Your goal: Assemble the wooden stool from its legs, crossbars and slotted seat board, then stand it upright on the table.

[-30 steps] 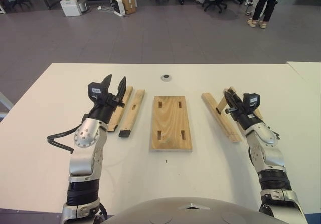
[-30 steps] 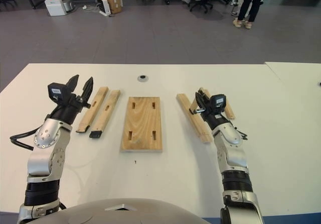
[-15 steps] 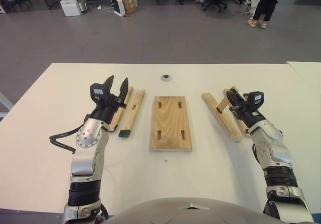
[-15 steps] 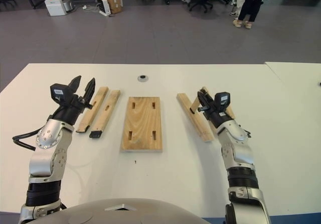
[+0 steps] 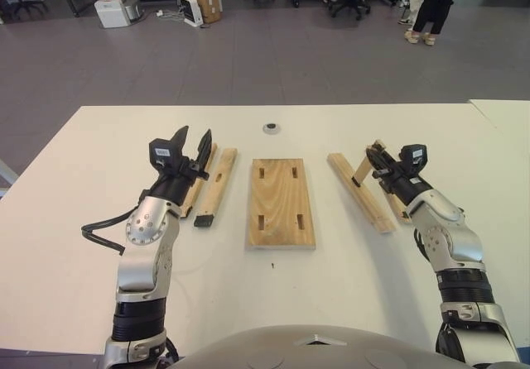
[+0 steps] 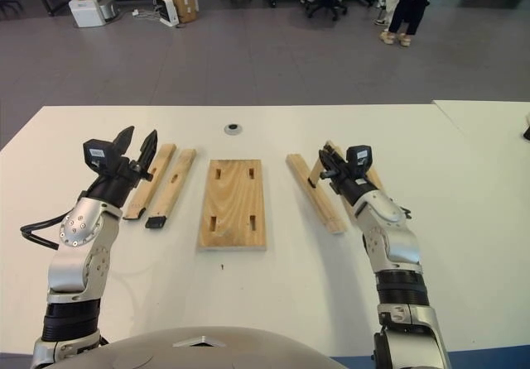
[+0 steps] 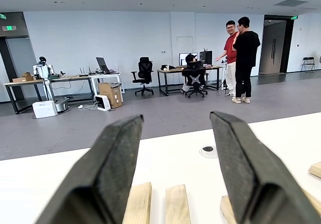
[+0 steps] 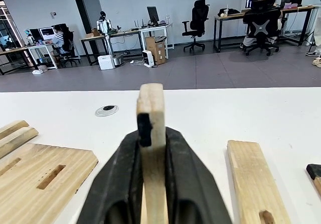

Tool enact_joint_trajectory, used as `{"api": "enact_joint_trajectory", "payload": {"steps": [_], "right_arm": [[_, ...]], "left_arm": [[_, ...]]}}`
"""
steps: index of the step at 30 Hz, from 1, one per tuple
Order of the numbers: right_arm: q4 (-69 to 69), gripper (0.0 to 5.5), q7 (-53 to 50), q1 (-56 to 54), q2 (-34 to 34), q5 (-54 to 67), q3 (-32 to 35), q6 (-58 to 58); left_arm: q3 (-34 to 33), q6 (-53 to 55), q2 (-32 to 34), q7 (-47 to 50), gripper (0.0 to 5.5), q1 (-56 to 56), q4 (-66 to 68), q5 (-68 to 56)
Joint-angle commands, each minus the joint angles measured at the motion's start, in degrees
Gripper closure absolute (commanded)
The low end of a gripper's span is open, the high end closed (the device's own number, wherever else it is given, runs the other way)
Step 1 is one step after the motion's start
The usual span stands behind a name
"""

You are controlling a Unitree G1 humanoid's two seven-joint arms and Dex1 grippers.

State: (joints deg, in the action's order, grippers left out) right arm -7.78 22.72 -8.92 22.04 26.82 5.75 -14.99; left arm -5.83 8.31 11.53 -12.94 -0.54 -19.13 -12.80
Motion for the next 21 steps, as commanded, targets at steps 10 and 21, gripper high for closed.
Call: {"api": "enact_joint_trajectory", "payload": {"steps": [10,21], "right_arm": [[-6.7,5.1,-3.0,6.3,-1.0,-6.3,-9.2,-14.7],[-9.6,5.1,-0.6,9.4,-1.3,-7.8,-9.2,-5.8]], "left_arm": [[-1.1,0.5,0.8,1.8,3.05,1.4,-0.8,0.7],[-1.9,-0.2,2.2,1.5,3.05,1.6,-0.5,1.3]]}}
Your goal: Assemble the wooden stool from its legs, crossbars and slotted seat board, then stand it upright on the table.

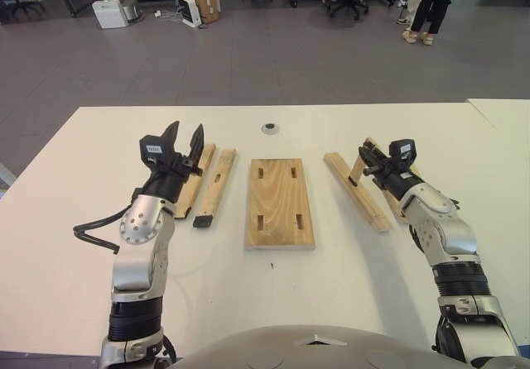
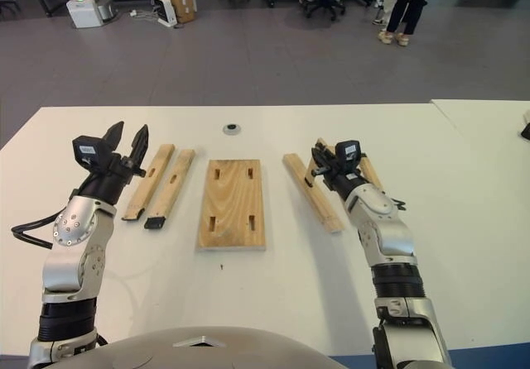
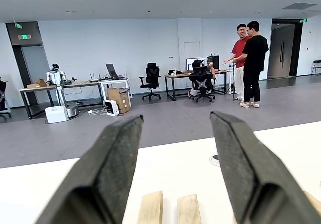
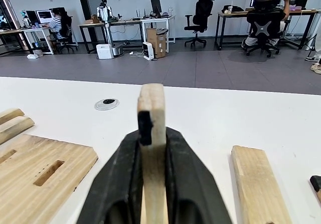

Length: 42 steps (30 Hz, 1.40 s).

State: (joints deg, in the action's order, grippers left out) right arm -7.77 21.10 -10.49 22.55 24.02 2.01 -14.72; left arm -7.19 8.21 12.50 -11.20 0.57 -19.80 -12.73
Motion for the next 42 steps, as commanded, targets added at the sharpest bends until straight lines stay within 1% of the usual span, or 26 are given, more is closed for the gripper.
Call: {"api": "enact_joint_trajectory", "payload": {"steps": [1,6,11,15,18,23,26,29,35,42], "right_arm": [[-9.2,5.1,1.3,11.1,-1.7,-5.0,-5.6,-6.0],[-7.7,5.1,2.3,11.0,-0.6,-5.3,-6.4,-6.5],[-6.9,5.1,2.0,11.3,-1.1,-4.6,-5.1,-7.9],[-6.7,4.09,2.1,9.3,-1.9,-3.9,-3.4,-8.4],[-6.3,3.55,3.0,8.7,-1.9,-5.0,-3.3,-7.4],[-5.8,2.88,3.7,8.1,-1.6,-5.8,-2.9,-8.0],[-5.2,2.26,2.5,7.3,-2.0,-6.5,-2.2,-6.8],[2.3,2.26,2.5,6.1,-3.7,-5.2,-2.4,-7.0],[15.4,2.26,1.2,8.0,-4.9,-7.4,-6.9,-12.7],[16.2,2.26,-4.5,12.2,-6.1,-12.7,-10.1,-20.0]], "left_arm": [[-0.6,0.0,1.3,-0.3,3.05,0.4,0.1,1.1],[-0.9,-0.7,1.0,0.9,3.05,-0.1,-0.7,2.1],[-1.2,-0.8,0.7,0.9,3.05,-0.7,-1.0,2.1],[-1.2,-0.9,0.3,1.0,3.05,-0.4,-0.8,2.4],[-0.7,-1.1,-0.6,1.5,3.05,-0.8,-0.9,2.9],[-0.5,-1.4,-1.6,2.3,3.05,-2.2,-1.5,3.2],[-0.3,-1.5,-1.6,2.5,3.05,-2.2,-1.4,3.2],[-0.4,-1.6,-1.4,2.3,3.05,-2.0,-1.1,3.1],[0.1,-1.7,-1.7,2.6,3.05,-2.2,-1.2,3.3],[0.3,-1.9,-1.7,2.7,3.05,-2.3,-0.9,3.2]]}}
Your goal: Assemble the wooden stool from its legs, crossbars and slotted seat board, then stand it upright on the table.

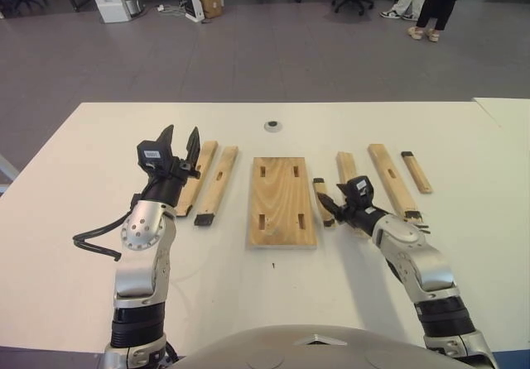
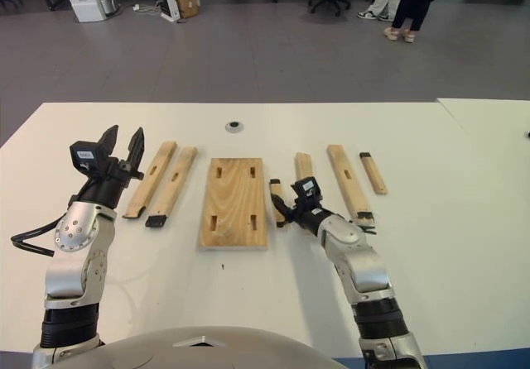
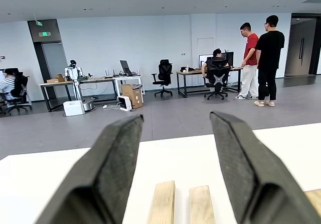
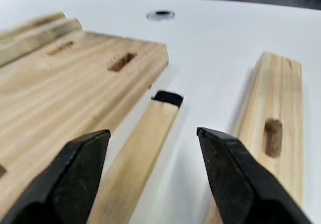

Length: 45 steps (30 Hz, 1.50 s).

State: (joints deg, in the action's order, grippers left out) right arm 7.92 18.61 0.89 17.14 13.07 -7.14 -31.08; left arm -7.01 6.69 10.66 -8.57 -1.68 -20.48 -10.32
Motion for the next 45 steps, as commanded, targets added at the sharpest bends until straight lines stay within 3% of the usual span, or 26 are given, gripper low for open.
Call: {"api": "enact_joint_trajectory", "payload": {"steps": [1,11,27,39,42,45], "right_arm": [[0.7,2.26,-1.9,0.9,-0.7,-1.9,-1.3,-4.1],[2.4,2.26,1.1,0.2,-1.6,-1.3,-1.0,-3.4],[-4.6,2.26,3.5,-0.2,5.1,-8.7,-5.6,-6.3],[-8.4,4.17,4.4,0.6,6.0,-8.7,-5.2,-3.3],[-8.4,4.18,4.7,-0.1,5.1,-7.2,-3.4,-2.2],[-5.0,4.18,7.0,-2.3,0.9,2.2,3.2,-3.9]], "left_arm": [[0.1,-0.3,0.2,0.0,3.05,0.0,-0.2,0.8],[0.5,-0.8,-0.4,0.2,3.05,0.0,0.2,1.2],[0.5,-1.2,-0.9,0.0,3.05,0.5,0.7,1.8],[0.2,-0.5,0.3,-1.5,3.05,1.2,1.0,1.0],[-0.3,-0.2,0.9,-2.5,3.05,1.6,1.1,0.5],[-0.6,0.2,1.3,-3.0,3.05,1.9,1.1,0.0]]}}
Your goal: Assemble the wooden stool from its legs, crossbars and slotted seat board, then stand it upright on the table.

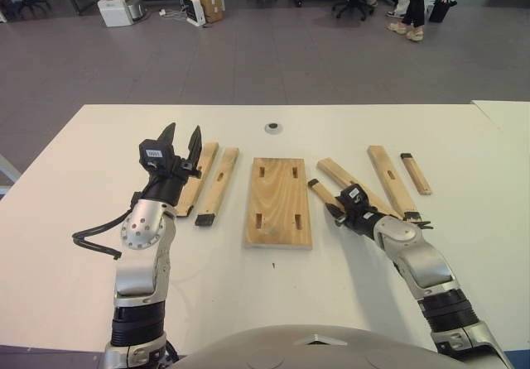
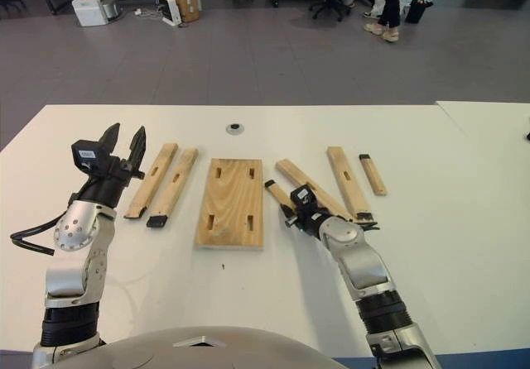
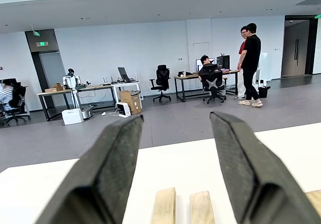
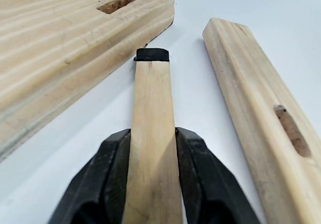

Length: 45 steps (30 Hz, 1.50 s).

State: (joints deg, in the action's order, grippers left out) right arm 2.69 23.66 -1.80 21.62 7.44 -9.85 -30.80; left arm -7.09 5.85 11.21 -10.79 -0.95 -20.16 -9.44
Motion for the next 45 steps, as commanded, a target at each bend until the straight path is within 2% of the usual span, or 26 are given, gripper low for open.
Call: {"api": "enact_joint_trajectory", "payload": {"steps": [1,3,4,5,7,9,12,19,23,27,30,34,42,45], "right_arm": [[2.1,4.18,2.3,-1.1,-6.1,13.9,9.9,-6.8],[4.6,4.19,0.5,-6.1,-12.5,35.4,21.5,-15.4],[4.2,4.19,-2.2,-8.8,-14.3,53.1,26.2,-19.2],[3.9,4.19,-4.5,-10.6,-15.3,66.6,29.2,-21.4],[3.0,4.19,-9.5,-11.9,-16.0,86.1,31.0,-20.1],[2.9,4.19,-13.1,-11.7,-15.9,96.5,30.8,-17.6],[3.5,4.19,-16.1,-11.5,-16.4,104.3,30.6,-16.0],[3.5,4.19,-22.7,-12.6,-23.5,105.5,36.2,-17.6],[3.3,4.19,-26.7,-13.0,-22.9,105.5,36.2,-18.1],[5.2,4.19,-30.0,-13.9,-20.5,99.0,31.6,-13.7],[9.4,4.19,-29.1,-15.1,-21.5,90.9,26.6,-11.2],[9.3,4.19,-27.0,-18.0,-24.5,81.7,21.4,-7.2],[6.1,4.19,-22.6,-18.6,-28.3,68.1,14.9,-3.1],[4.8,4.19,-21.4,-17.8,-29.0,65.2,14.6,-2.7]], "left_arm": [[-0.7,1.2,0.9,-0.9,3.05,1.4,0.6,-1.2],[-1.1,1.4,1.0,-1.1,3.05,1.7,0.5,-2.1],[-1.2,1.4,0.8,-1.0,3.05,1.8,0.4,-2.4],[-1.3,1.4,0.7,-0.9,3.05,1.9,0.4,-2.6],[-0.9,1.3,0.5,-0.8,3.05,1.9,0.3,-2.7],[-0.4,1.3,0.2,-0.8,3.05,1.8,0.1,-2.8],[0.1,1.3,0.1,-1.2,3.05,1.9,0.1,-3.1],[1.1,1.6,0.3,-2.9,3.05,2.3,-0.3,-4.7],[1.5,1.7,0.4,-3.2,3.05,2.5,-0.6,-4.7],[3.8,0.5,2.8,-5.3,3.05,3.3,-2.2,-2.2],[10.5,-2.1,7.8,-12.8,3.05,2.9,-4.6,1.6],[14.6,-3.3,9.8,-16.8,3.05,2.9,-5.5,2.8],[19.9,-5.4,5.2,-14.4,3.05,6.1,-3.3,6.0],[20.2,-5.3,3.6,-13.7,3.05,7.0,-2.7,6.2]]}}
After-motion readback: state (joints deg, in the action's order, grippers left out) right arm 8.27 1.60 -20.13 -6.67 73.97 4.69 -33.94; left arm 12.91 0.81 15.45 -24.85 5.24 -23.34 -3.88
